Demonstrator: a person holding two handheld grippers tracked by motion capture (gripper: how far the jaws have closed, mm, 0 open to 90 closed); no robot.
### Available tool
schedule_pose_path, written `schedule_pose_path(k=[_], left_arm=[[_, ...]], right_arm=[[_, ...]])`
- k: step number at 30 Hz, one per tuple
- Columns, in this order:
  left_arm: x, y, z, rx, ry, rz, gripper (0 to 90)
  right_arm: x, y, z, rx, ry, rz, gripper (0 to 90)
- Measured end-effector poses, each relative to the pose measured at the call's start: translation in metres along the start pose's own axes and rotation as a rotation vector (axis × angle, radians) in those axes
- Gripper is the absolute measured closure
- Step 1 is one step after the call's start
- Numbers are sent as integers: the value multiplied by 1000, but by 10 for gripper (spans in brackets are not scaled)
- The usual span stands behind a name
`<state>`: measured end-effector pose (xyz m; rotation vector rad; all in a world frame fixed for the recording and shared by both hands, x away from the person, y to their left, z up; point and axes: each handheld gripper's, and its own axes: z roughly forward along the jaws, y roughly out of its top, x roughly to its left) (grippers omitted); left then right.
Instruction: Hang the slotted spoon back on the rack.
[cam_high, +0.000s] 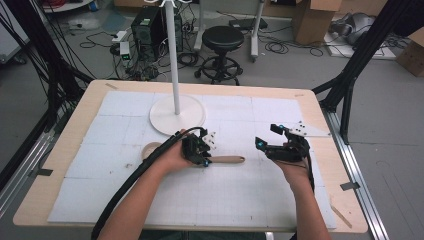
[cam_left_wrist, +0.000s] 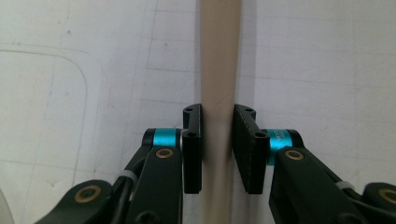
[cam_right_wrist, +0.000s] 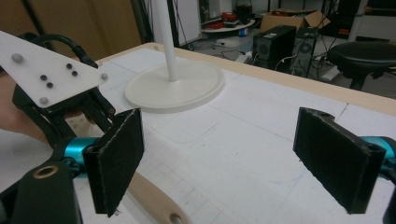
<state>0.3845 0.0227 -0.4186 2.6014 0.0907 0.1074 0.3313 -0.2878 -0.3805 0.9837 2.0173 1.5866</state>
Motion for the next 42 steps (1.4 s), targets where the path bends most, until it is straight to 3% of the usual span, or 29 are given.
schedule_pose_path(k=[5, 10, 17, 23, 32, 42], left_arm=[[1, -1, -18, -52, 15, -13, 744], [2, -5, -52, -166, 25, -33, 744], [6, -18, -82, -264, 42, -64, 744], [7, -24, -98, -307, 52, -71, 744], [10, -37, -129, -417, 62, -107, 744], [13, -45, -157, -473, 83, -130, 744]], right_arm=[[-1, 0, 0, -3, 1, -1, 151], [0, 0, 0, -1, 0, -3, 151], [0, -1, 0, 1, -3, 5, 152], [-1, -2, 1, 6, -6, 0, 151], [0, -2, 2, 13, -1, 2, 151], [0, -3, 4, 21, -4, 1, 151]])
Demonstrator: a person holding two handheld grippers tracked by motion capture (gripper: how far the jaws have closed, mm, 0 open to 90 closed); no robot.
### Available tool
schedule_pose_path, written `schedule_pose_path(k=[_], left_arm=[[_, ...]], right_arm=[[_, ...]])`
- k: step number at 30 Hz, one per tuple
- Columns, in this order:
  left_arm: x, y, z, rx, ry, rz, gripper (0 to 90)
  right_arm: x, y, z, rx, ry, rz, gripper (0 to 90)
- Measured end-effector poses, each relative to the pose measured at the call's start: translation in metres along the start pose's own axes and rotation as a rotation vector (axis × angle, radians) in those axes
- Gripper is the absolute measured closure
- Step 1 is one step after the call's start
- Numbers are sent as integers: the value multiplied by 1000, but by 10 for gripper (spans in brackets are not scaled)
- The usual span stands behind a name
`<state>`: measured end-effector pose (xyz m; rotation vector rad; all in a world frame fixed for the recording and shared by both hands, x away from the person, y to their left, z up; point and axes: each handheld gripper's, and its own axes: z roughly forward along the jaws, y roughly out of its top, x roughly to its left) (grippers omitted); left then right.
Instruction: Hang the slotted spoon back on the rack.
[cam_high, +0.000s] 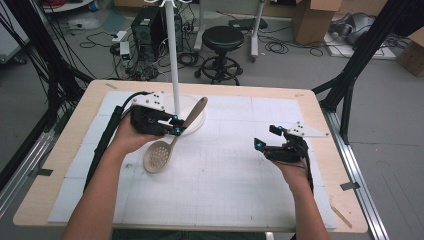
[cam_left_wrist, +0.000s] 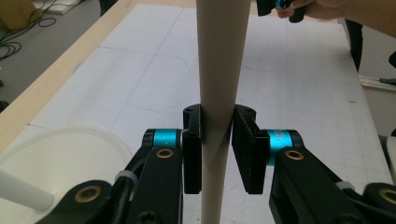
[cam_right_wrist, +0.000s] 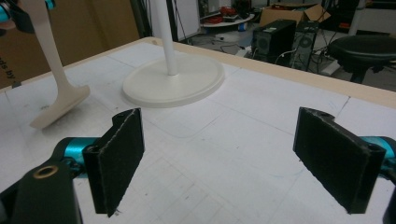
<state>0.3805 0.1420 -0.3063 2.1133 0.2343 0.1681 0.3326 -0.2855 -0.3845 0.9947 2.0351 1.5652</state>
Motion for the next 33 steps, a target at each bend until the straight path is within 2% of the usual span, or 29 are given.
schedule_pose_path(k=[9, 21, 26, 33], left_arm=[[3, 5, -22, -38, 30, -16, 744], [11, 18, -45, -39, 61, -29, 744], [15, 21, -53, -58, 67, -44, 744], [21, 28, -62, -45, 82, -48, 744]], right_arm=[[0, 0, 0, -1, 0, 1, 151], [0, 0, 0, 1, 3, 7, 151], [0, 0, 1, 1, 4, 3, 151], [0, 0, 1, 3, 6, 8, 151]])
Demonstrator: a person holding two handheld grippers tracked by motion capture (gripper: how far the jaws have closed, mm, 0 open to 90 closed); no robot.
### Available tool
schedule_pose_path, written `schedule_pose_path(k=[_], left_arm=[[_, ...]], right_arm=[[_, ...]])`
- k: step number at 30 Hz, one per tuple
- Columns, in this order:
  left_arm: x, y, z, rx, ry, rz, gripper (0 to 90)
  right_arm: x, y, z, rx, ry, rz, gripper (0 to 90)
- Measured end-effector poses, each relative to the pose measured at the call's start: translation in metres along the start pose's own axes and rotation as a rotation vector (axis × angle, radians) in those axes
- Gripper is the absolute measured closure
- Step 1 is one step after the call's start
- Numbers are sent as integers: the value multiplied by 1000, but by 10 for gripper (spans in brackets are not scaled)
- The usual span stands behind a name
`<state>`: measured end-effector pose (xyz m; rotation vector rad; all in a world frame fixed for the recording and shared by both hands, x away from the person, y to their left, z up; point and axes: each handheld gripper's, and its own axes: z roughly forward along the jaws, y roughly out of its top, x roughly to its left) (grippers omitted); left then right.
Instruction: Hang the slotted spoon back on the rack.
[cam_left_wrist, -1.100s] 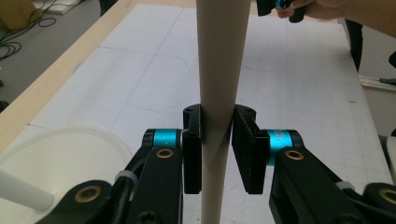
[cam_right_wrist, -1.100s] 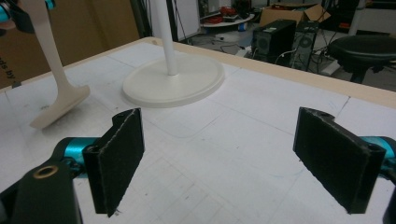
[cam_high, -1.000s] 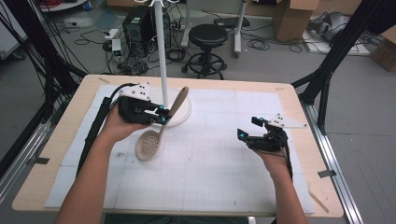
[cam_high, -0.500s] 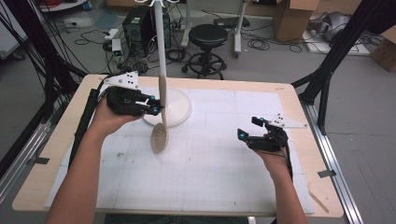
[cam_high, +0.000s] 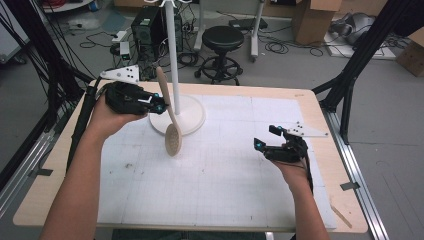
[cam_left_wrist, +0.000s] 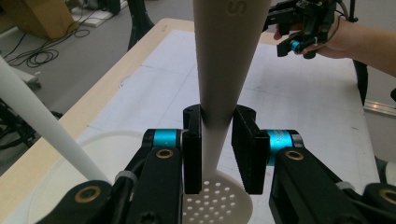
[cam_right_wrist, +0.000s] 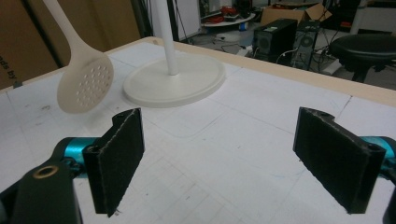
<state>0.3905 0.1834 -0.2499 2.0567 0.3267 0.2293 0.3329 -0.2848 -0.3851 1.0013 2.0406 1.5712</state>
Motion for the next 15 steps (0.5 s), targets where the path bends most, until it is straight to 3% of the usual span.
schedule_pose_path(k=[15], left_arm=[[21, 26, -24, 26, 47, -12, 744]], right_arm=[[-1, -1, 2, 2, 2, -3, 151]])
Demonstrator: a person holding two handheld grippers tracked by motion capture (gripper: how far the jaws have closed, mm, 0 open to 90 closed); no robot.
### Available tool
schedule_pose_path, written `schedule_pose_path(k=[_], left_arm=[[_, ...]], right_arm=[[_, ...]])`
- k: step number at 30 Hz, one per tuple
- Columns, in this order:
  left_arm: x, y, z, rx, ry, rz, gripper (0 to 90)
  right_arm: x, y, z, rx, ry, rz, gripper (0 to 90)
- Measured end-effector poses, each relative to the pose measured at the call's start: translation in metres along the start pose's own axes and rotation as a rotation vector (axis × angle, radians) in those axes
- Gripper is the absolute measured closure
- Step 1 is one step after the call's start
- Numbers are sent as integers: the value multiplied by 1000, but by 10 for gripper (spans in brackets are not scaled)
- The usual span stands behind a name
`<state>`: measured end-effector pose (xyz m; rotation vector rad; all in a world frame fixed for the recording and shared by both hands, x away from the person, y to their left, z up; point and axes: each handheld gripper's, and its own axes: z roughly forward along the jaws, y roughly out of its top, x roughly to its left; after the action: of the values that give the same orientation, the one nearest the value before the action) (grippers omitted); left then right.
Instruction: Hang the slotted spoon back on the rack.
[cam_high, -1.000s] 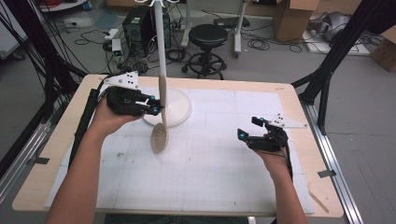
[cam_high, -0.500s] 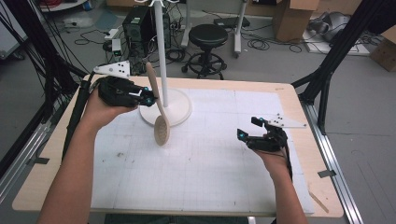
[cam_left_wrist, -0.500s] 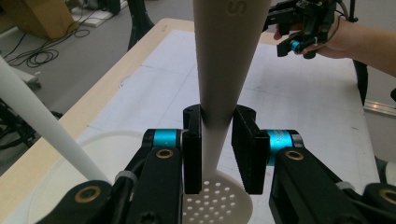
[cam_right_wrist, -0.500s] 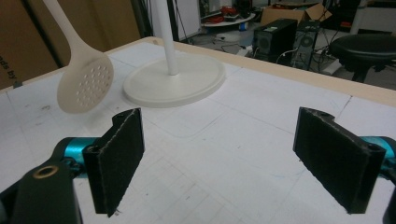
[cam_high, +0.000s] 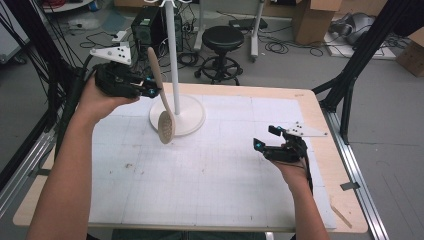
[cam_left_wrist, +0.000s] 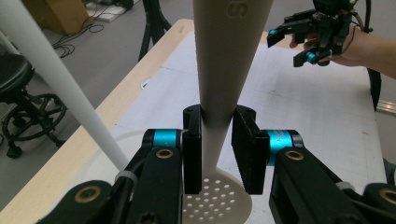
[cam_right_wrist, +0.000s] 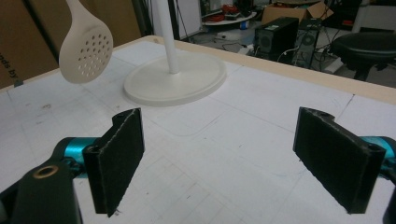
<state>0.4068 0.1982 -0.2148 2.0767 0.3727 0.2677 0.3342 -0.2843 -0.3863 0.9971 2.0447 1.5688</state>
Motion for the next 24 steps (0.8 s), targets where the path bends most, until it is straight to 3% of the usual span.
schedule_pose_path(k=[7, 11, 24], left_arm=[[13, 8, -10, 25, 39, -5, 744], [27, 16, -16, 45, 73, -15, 743], [63, 35, -25, 67, 122, -21, 744]], right_arm=[[0, 0, 0, 0, 2, 8, 151], [-1, -1, 0, 0, 2, 10, 151], [-1, -7, -6, 2, -3, 12, 151]])
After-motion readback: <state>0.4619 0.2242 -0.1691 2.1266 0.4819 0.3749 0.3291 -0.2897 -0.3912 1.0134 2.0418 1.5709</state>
